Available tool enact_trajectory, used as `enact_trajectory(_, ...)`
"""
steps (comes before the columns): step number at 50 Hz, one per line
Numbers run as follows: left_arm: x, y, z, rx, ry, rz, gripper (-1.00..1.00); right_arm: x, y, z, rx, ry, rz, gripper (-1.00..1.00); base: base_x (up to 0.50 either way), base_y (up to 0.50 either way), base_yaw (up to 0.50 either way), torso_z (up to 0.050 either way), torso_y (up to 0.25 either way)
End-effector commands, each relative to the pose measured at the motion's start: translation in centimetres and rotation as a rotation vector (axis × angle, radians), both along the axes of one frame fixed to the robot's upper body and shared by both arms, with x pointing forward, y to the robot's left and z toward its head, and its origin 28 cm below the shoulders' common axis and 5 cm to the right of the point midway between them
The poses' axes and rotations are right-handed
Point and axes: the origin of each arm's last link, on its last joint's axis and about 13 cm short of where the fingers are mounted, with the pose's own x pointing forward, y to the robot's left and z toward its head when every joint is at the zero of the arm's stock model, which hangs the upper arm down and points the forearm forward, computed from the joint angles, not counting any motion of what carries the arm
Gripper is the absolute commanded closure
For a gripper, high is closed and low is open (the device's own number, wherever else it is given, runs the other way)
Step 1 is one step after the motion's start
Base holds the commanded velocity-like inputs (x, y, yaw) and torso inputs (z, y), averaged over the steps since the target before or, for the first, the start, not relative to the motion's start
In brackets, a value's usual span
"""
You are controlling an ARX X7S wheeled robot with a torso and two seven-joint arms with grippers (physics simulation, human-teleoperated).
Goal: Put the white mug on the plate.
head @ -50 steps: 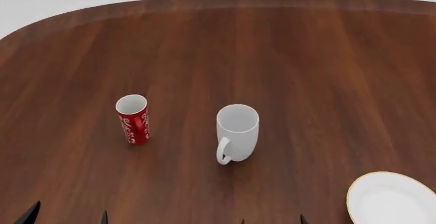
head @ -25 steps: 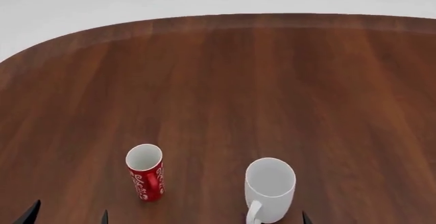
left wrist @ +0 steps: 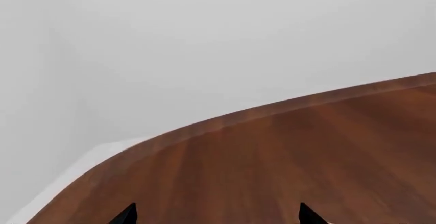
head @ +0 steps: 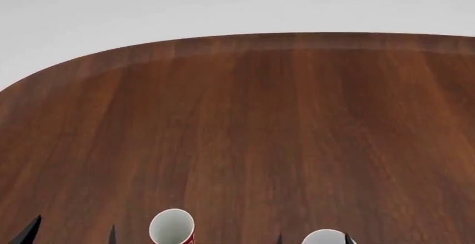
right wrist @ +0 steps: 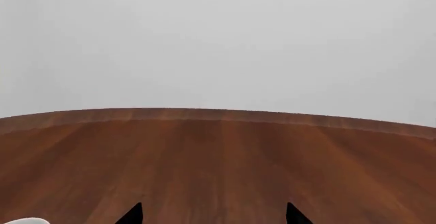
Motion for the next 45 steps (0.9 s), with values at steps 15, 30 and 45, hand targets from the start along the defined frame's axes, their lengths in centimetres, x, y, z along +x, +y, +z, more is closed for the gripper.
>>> enact_trajectory(15,0.8,0.0,0.2,0.015,0.017,0.030,-1.00,-0.9,0.2,-0.2,0.106,0.067,-0.008,-1.00,0.00,0.00,0.00,0.000,0.000)
enact_trajectory(30,0.8,0.5,0.2,0.016,0.015,0.034,-1.00,-1.9,0.8,0.3,0.106,0.177,-0.004,-1.00,0.00,0.00,0.00,0.000,0.000)
enact_trajectory(45,0.8,0.8,-0.1,0.012,0.018,0.022,-1.00,-2.8,1.3,-0.6,0.141,0.272,-0.022,-1.00,0.00,0.00,0.00,0.000,0.000)
